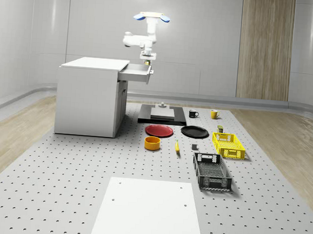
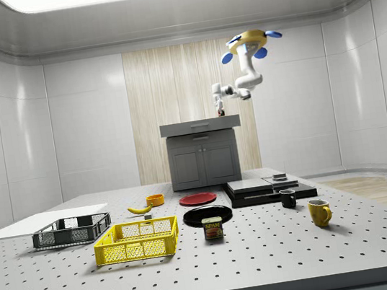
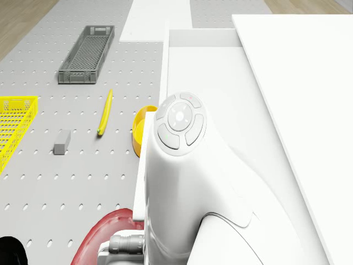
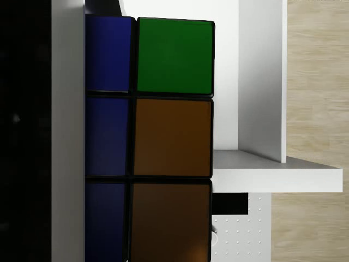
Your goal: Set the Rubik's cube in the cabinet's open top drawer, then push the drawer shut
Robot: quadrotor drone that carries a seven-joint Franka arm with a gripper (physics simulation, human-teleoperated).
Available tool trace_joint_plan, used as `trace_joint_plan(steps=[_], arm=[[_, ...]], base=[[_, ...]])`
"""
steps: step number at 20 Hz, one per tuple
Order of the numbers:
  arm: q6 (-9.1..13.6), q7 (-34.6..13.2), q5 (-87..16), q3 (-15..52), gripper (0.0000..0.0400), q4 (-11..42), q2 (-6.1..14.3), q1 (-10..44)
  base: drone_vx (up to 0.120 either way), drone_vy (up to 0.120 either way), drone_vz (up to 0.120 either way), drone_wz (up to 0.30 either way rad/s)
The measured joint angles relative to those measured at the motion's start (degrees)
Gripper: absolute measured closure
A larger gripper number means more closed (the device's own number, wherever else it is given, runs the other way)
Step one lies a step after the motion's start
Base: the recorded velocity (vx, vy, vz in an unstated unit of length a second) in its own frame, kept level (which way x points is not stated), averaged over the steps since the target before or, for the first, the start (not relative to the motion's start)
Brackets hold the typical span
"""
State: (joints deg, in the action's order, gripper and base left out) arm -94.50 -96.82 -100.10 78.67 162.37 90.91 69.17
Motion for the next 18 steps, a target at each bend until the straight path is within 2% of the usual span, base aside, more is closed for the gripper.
trace_joint_plan(steps=[15,18], arm=[[-0.1,0.0,0.1,0.0,0.0079,0.0,0.2,0.0],[-0.3,0.0,-0.3,-0.3,0.0079,-0.1,0.2,0.1]], base=[[0.120,-0.120,0.000,0.000],[0.000,-0.040,0.000,0.000]])
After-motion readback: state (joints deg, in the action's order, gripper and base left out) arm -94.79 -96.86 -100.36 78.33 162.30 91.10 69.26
